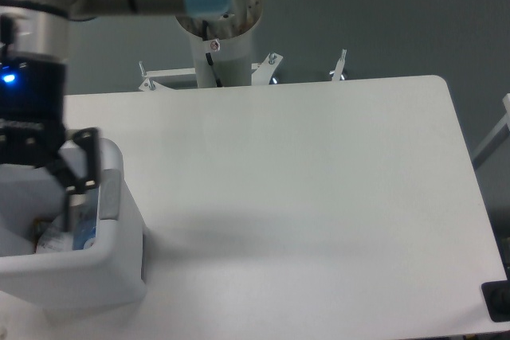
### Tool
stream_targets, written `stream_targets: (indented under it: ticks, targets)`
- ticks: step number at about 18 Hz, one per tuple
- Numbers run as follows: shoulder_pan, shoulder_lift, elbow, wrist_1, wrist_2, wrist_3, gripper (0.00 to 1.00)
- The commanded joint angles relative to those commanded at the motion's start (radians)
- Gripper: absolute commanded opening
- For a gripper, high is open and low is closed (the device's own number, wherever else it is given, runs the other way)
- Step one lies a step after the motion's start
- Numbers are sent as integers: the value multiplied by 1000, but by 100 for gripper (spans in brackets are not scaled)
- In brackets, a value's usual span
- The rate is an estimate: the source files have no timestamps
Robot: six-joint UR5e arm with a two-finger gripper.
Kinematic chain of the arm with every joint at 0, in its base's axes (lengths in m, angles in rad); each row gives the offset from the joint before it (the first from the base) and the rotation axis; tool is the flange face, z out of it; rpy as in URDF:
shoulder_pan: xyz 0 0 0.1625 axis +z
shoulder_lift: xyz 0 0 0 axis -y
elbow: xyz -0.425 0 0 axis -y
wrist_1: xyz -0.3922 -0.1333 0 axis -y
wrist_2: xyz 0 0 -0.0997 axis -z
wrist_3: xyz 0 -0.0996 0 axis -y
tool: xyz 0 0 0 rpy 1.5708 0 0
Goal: Place the trash in the trash can
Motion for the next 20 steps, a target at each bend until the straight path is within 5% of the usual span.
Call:
stream_targets:
  ticks: [4, 15, 20]
  targets:
    - [115, 27, -46, -41, 0, 159, 100]
    - [417, 239, -235, -391, 2, 897, 100]
    - [491, 261, -279, -446, 3, 1054, 100]
